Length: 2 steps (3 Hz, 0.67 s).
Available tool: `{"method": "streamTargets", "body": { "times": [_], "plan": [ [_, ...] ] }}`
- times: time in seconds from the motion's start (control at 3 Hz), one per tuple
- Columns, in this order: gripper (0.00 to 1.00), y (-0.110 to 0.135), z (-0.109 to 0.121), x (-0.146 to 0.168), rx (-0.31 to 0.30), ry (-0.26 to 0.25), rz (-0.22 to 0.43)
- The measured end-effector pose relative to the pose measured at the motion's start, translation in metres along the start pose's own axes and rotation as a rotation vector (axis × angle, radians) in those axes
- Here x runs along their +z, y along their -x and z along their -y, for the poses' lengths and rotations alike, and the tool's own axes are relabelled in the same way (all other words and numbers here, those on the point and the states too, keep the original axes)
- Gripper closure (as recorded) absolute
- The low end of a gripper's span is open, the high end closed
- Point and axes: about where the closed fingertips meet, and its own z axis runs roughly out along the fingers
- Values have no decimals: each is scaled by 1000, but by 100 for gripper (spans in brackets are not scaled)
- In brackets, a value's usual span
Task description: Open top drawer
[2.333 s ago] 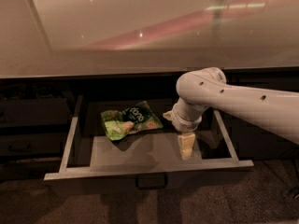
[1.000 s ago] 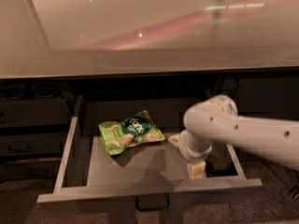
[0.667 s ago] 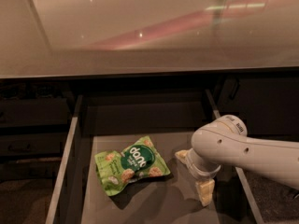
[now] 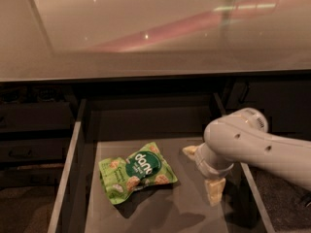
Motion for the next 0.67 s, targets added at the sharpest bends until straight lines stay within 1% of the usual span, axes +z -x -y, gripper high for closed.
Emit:
{"method": "streamTargets", "body": {
  "times": [0.33,0.67],
  "plan": [
    [0,4,13,-50,9,-77,6],
    [0,9,18,-92,17,-142,-8]
  ]
}}
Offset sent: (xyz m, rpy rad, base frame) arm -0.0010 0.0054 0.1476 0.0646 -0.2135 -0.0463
